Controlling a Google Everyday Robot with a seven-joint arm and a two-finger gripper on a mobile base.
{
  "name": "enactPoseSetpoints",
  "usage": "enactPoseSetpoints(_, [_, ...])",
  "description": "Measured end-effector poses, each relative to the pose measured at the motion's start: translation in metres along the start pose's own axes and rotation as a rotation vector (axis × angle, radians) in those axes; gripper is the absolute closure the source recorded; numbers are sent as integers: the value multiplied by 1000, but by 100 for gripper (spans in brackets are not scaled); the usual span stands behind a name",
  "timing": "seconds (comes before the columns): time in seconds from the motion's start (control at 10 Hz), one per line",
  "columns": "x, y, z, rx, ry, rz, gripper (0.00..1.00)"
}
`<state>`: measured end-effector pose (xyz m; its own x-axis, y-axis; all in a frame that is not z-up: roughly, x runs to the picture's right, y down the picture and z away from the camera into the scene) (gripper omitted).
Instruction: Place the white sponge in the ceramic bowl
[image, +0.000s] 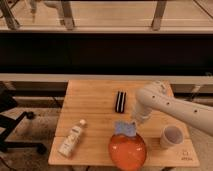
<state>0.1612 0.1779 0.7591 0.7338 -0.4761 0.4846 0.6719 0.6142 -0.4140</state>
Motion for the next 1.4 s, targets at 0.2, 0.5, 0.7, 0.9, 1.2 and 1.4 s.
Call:
enactPoseSetpoints(0.2, [0, -5, -1, -1, 3, -9, 99])
enactPoseSetpoints(0.5, [3, -6, 2, -10, 5, -14, 99])
enactPoseSetpoints(0.7, [3, -7, 0, -9, 5, -15, 99])
enactPoseSetpoints(0.9, [2, -7, -1, -14, 4, -19, 99])
enactPoseSetpoints(1.2, [4, 0, 3, -22, 1, -14, 99])
enactPoseSetpoints(1.4, [3, -1, 1, -23, 2, -15, 99])
